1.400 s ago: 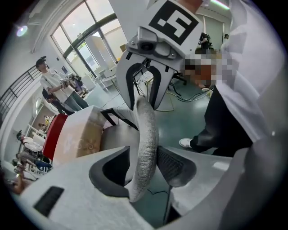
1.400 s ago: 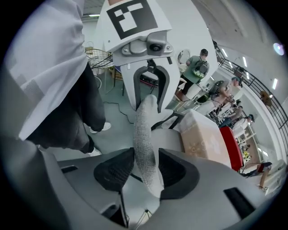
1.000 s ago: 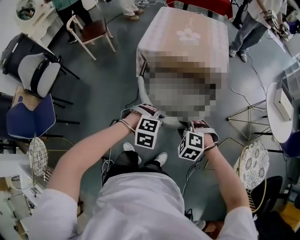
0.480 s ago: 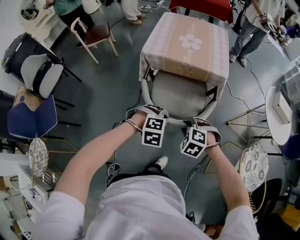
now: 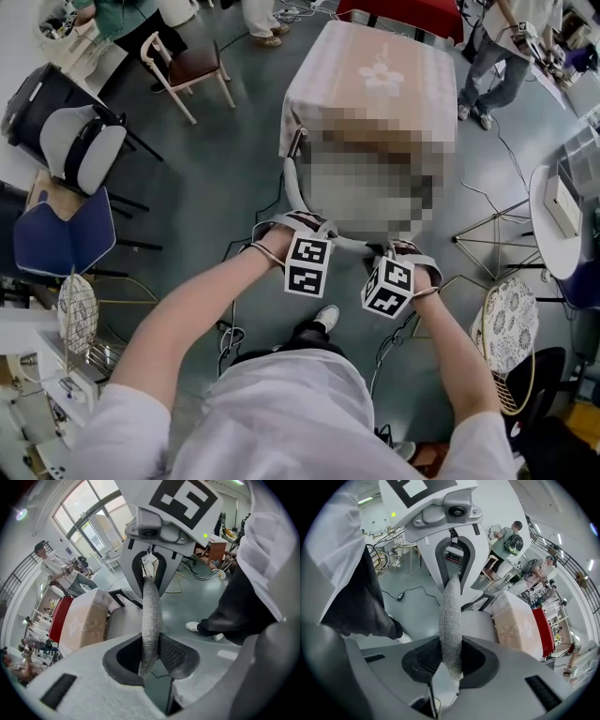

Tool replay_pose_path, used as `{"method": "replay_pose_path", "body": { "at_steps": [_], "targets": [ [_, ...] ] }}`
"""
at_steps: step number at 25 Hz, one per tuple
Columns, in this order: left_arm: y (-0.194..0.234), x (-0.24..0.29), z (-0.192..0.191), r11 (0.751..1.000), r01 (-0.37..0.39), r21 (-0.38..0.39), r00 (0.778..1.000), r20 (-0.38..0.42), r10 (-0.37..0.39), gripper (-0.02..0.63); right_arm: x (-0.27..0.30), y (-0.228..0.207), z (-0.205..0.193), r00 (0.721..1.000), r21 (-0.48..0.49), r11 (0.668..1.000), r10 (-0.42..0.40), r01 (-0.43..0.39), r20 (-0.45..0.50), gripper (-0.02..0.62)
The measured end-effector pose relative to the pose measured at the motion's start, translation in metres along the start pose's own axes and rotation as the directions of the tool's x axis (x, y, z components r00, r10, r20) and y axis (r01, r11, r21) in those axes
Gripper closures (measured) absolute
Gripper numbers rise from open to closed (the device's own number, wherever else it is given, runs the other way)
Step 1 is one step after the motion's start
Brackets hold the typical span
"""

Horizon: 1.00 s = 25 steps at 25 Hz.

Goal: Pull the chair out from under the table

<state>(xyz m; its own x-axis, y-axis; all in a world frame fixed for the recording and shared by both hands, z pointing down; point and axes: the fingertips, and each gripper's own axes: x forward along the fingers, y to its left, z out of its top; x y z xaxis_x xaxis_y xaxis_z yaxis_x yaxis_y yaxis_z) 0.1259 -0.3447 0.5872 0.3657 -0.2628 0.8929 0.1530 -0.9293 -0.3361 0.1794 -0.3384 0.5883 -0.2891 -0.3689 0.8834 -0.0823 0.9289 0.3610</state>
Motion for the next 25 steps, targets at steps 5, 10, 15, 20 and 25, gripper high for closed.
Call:
{"method": "replay_pose_path", "body": {
  "at_steps": [5, 10, 15, 20, 25],
  "targets": [
    [-0.022, -0.007, 0.002, 1.000, 0.001, 0.009, 1.000, 0.005, -0.001, 0.514, -0.006, 0.021, 0.004, 1.000, 0.001, 1.000, -0.005, 0.005, -0.009, 0.523],
    [-0.045, -0.015, 0.001, 1.000, -0.004, 0.016, 1.000, 0.007, 0.004, 0.514, -0.012, 0.044, 0.011, 1.000, 0.007, 1.000, -0.016, 0.017, -0.019, 0.523],
    [-0.065, -0.022, 0.004, 1.000, -0.022, 0.015, 1.000, 0.019, 0.022, 0.514, -0.019, 0.064, 0.015, 0.999, 0.030, 0.999, -0.039, 0.040, -0.029, 0.522],
    [-0.086, -0.029, 0.005, 1.000, -0.020, 0.012, 0.999, 0.025, 0.020, 0.512, -0.025, 0.085, 0.020, 0.998, 0.033, 0.999, -0.039, 0.040, -0.039, 0.522],
    [-0.109, -0.036, 0.007, 1.000, -0.022, 0.012, 0.999, 0.033, 0.022, 0.512, -0.031, 0.107, 0.024, 0.998, 0.035, 0.999, -0.040, 0.042, -0.044, 0.522]
  ]
}}
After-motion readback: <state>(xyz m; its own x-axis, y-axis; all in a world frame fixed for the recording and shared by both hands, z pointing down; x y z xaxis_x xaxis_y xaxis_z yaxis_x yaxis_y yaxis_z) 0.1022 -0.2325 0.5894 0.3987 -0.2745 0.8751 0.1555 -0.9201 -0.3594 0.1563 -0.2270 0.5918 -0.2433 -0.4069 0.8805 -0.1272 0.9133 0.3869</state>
